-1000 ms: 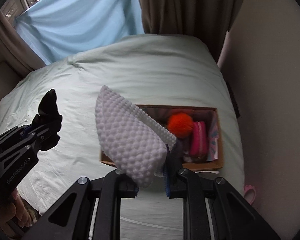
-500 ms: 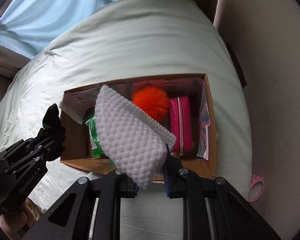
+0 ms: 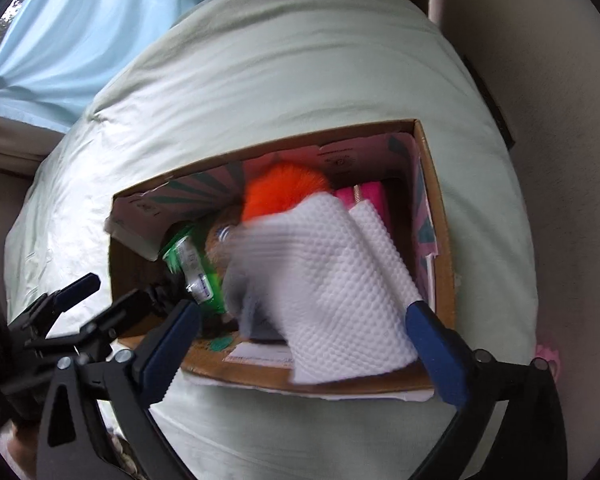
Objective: Organize soft objects
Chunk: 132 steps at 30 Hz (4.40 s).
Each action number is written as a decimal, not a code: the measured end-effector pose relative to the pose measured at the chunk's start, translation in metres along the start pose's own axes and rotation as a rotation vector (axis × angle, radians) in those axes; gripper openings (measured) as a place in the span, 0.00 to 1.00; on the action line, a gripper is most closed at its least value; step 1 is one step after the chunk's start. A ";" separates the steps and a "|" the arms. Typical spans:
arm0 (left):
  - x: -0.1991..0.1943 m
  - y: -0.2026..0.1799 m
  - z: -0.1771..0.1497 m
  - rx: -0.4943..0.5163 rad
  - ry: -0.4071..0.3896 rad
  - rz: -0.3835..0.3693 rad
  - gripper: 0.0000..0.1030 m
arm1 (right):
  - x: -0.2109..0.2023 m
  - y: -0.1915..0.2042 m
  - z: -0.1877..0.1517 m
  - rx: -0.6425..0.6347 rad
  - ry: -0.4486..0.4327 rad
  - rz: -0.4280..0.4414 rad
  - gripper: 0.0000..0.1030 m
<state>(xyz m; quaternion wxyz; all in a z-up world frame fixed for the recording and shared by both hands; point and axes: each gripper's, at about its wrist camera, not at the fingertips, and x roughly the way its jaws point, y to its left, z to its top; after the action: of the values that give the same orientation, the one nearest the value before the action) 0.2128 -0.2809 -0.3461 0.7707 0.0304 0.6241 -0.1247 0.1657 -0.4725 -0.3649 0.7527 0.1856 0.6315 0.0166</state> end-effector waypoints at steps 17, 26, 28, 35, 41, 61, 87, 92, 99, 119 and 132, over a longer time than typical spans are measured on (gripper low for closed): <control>-0.069 0.017 -0.025 0.010 -0.090 -0.003 0.96 | -0.053 0.030 -0.027 -0.020 -0.099 0.008 1.00; -0.176 0.064 -0.056 -0.008 -0.241 0.009 0.96 | -0.137 0.105 -0.055 -0.110 -0.240 -0.010 1.00; -0.206 0.076 -0.064 -0.018 -0.294 0.021 0.96 | -0.160 0.128 -0.065 -0.132 -0.298 -0.026 1.00; -0.317 0.120 -0.101 -0.057 -0.525 0.058 0.96 | -0.231 0.206 -0.103 -0.211 -0.497 -0.050 1.00; -0.388 0.156 -0.131 -0.094 -0.687 0.079 0.96 | -0.272 0.269 -0.136 -0.301 -0.619 -0.061 1.00; -0.448 0.183 -0.190 -0.019 -0.924 0.135 1.00 | -0.308 0.334 -0.196 -0.316 -0.849 -0.099 0.99; -0.443 0.180 -0.179 -0.015 -0.918 0.108 1.00 | -0.309 0.330 -0.190 -0.308 -0.877 -0.121 0.99; -0.443 0.179 -0.179 -0.016 -0.918 0.112 1.00 | -0.309 0.330 -0.189 -0.308 -0.879 -0.121 1.00; -0.442 0.178 -0.179 -0.020 -0.919 0.114 1.00 | -0.309 0.329 -0.187 -0.309 -0.882 -0.118 0.99; -0.443 0.172 -0.184 -0.030 -0.936 0.145 1.00 | -0.310 0.328 -0.185 -0.317 -0.893 -0.118 1.00; -0.450 0.166 -0.188 -0.028 -0.985 0.211 1.00 | -0.311 0.325 -0.183 -0.316 -0.899 -0.116 0.99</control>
<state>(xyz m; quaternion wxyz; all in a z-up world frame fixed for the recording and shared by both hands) -0.0138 -0.0125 0.0306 0.9825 0.0208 0.1813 -0.0372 -0.0036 -0.2035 0.0020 0.9698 0.0222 0.2427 -0.0117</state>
